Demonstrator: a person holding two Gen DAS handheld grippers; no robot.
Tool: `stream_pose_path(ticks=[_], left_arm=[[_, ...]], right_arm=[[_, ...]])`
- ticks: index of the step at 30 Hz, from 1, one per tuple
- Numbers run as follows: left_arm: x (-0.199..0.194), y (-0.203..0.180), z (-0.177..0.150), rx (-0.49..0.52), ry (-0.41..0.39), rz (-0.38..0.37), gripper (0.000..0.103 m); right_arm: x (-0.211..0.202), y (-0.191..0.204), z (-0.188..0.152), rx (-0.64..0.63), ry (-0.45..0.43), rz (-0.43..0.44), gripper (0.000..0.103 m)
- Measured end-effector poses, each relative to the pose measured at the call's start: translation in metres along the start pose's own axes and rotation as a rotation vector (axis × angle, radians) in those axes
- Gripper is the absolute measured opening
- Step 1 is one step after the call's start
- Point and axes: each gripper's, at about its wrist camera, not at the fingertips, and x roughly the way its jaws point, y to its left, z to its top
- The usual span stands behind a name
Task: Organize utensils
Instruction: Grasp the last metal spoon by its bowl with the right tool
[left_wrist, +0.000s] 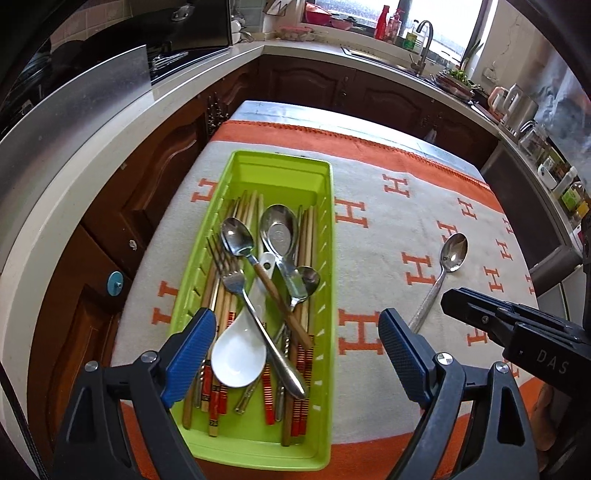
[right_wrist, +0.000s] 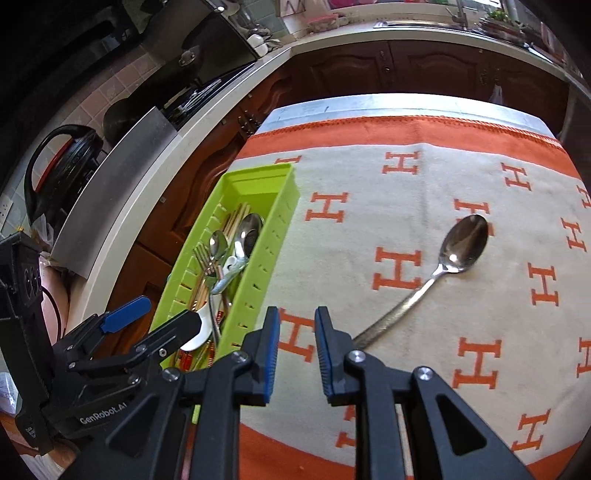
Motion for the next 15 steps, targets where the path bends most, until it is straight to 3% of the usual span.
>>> stream_pose_path(ticks=[15], left_arm=[[0.030,-0.077,0.022,0.108,0.014,-0.020,0.088]], right_arm=[[0.000,-0.123,0.006,0.210,-0.068,-0.083,0.019]])
